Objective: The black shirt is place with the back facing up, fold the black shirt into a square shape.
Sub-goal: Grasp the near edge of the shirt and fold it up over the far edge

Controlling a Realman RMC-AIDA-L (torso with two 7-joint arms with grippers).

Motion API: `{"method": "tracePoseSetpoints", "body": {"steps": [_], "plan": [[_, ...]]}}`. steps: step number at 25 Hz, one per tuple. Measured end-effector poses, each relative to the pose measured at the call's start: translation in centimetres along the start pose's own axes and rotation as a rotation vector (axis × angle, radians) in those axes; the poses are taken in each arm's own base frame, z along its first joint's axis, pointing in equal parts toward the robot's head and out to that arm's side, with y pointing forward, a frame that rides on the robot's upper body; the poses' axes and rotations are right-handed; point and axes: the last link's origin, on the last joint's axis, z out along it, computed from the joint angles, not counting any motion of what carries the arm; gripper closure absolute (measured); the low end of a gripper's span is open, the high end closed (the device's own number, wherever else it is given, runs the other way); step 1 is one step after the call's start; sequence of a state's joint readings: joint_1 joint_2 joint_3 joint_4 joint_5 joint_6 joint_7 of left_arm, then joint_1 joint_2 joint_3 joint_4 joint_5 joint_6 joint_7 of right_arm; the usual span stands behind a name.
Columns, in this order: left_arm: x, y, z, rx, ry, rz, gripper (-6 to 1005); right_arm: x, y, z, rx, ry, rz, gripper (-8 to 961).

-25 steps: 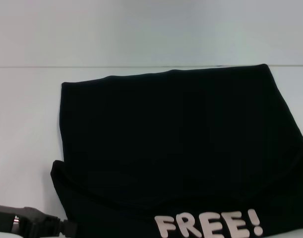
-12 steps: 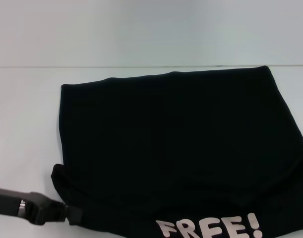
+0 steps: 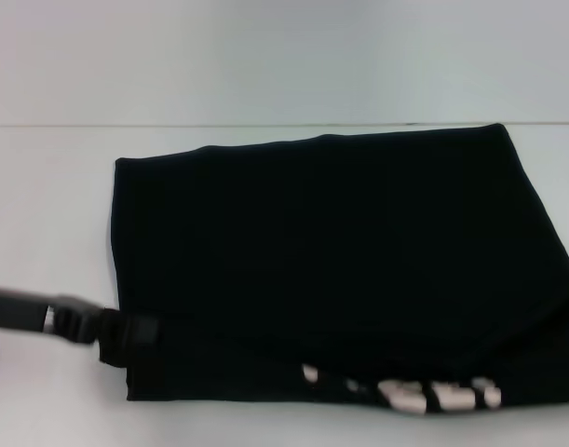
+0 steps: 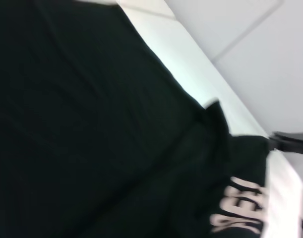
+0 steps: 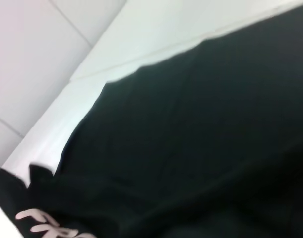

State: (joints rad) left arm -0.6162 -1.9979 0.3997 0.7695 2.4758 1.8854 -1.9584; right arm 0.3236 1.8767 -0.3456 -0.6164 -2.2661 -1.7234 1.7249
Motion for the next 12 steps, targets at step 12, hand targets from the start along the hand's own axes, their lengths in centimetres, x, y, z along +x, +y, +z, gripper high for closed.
{"method": "tracePoseSetpoints", "body": {"steps": [12], "plan": [[9.4,-4.4,1.8,0.355,0.120,0.053,1000,-9.5,-3.2,4.6,0.209,-0.163,-0.019,918]]}}
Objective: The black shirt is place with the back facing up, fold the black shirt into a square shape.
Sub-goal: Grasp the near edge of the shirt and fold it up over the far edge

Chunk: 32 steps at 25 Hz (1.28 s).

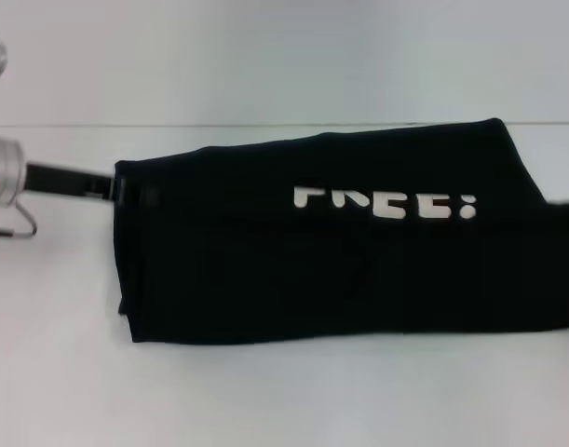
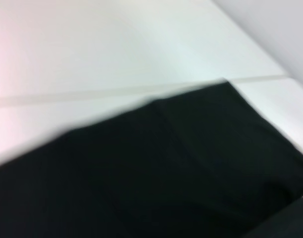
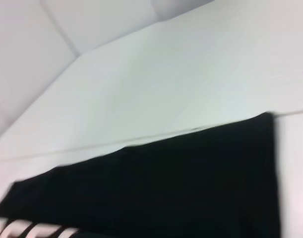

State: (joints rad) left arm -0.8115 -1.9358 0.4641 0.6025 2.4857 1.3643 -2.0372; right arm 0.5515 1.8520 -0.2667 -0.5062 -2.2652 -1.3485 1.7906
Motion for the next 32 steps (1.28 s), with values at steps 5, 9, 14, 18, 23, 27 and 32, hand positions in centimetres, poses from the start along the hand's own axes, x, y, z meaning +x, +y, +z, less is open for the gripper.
{"method": "tracePoseSetpoints", "body": {"steps": [5,9,14,18,23,27,32], "plan": [[1.8,-0.7,2.5,0.161,0.029,0.053,1000,-2.5,-0.3,3.8,0.113,-0.024,0.001,919],[2.4,-1.0,4.2,0.265,0.033,0.110,1000,-4.3,0.5,6.9,0.181,-0.033,-0.042,918],[3.3,-1.5,5.2,0.361,0.065,0.156,999,-6.5,1.9,10.3,0.274,-0.051,-0.116,919],[4.3,-1.5,5.3,0.401,0.097,0.177,998,-7.8,2.8,11.6,0.315,-0.071,-0.156,919],[5.1,-1.4,5.3,0.419,0.116,0.186,996,-8.9,3.3,12.1,0.332,-0.090,-0.178,920],[5.2,-1.4,5.4,0.419,0.119,0.186,995,-9.2,3.4,12.2,0.333,-0.095,-0.182,919],[5.1,-1.1,5.8,0.418,0.116,0.198,993,-8.6,3.5,12.6,0.335,-0.089,-0.169,917]]}}
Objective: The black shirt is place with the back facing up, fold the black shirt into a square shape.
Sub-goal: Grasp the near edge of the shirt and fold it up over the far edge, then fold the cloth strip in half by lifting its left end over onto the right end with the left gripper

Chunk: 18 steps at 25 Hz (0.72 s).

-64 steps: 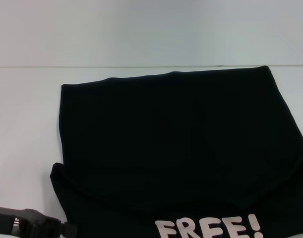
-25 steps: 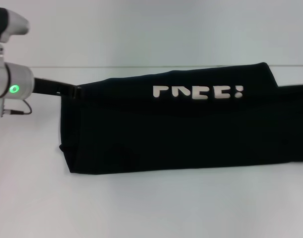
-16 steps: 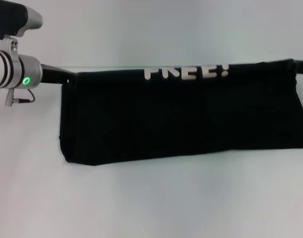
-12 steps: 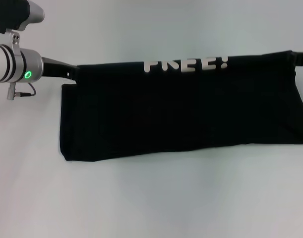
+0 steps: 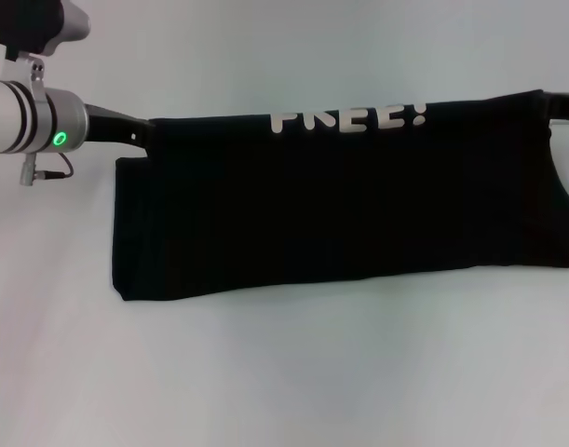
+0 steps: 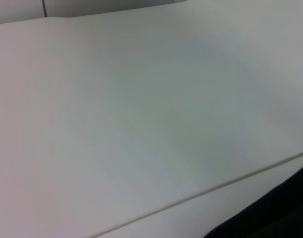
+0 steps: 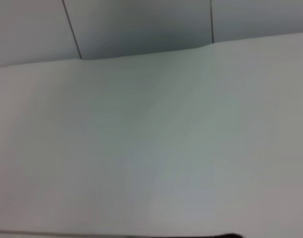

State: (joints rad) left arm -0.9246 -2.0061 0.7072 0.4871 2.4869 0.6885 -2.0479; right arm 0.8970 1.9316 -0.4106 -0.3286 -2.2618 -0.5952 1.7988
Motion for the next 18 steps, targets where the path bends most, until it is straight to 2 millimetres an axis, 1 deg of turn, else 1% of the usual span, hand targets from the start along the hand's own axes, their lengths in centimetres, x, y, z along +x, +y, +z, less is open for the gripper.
{"method": "tracePoseSetpoints", "body": {"steps": [5,7,12,15,18], "plan": [[-0.3,0.7,0.5,0.015,0.004,0.023,991,0.7,0.5,0.2,-0.012,0.015,0.001,914],[-0.5,0.6,0.7,0.039,0.012,0.024,990,1.0,0.5,0.2,-0.012,0.023,-0.003,913],[-1.2,-0.2,0.9,0.113,0.036,-0.027,802,0.8,-0.4,-0.1,0.029,0.012,-0.009,784],[-1.3,-0.7,0.9,0.151,0.052,-0.070,740,0.0,-1.2,-0.4,0.052,-0.007,-0.014,697],[-1.3,-0.9,0.8,0.153,0.058,-0.099,679,-0.8,-1.6,-0.7,0.043,-0.014,0.006,605]]}}
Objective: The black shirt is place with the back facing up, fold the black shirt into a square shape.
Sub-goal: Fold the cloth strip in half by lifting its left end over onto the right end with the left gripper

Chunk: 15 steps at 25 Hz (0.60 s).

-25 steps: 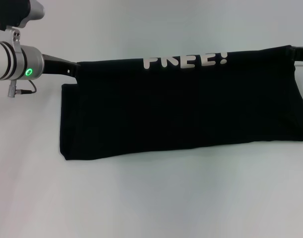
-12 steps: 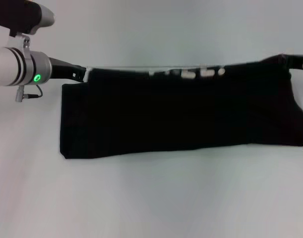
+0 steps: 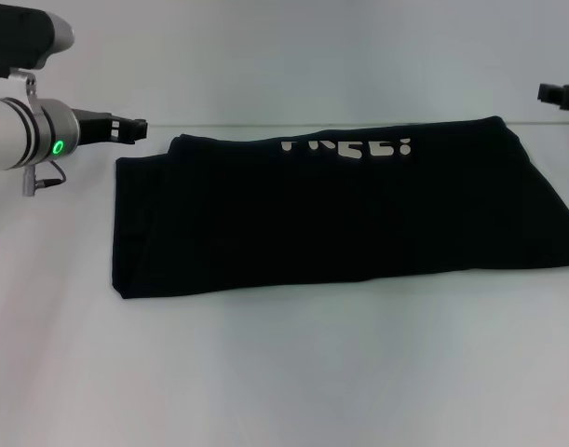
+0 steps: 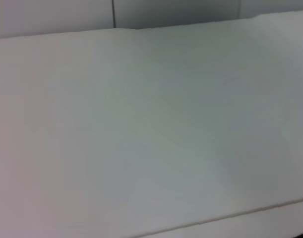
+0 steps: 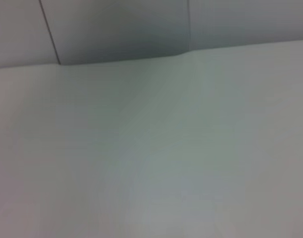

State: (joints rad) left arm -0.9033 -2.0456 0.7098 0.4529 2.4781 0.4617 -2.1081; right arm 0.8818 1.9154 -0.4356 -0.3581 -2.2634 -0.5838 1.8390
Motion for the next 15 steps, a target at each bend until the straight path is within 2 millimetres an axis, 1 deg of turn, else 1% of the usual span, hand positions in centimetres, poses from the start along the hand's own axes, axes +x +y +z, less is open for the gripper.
{"method": "tracePoseSetpoints", "body": {"steps": [3,5,8,14,15], "plan": [[0.1,-0.2,-0.2,-0.021,-0.010,-0.050,617,-0.6,-0.1,-0.4,-0.045,0.010,0.034,513],[-0.1,-0.2,-0.6,-0.067,-0.038,-0.094,576,-0.6,0.1,-0.8,-0.099,0.035,0.060,414],[-0.6,0.3,-1.8,-0.183,-0.109,-0.141,347,-0.4,0.5,-1.9,-0.196,0.088,0.090,266],[-1.6,1.2,-5.4,-0.414,-0.228,-0.178,143,1.0,1.6,-4.1,-0.369,0.141,0.115,199],[-1.9,1.3,-6.0,-0.451,-0.247,-0.182,125,1.2,1.7,-4.4,-0.389,0.143,0.121,219]]}}
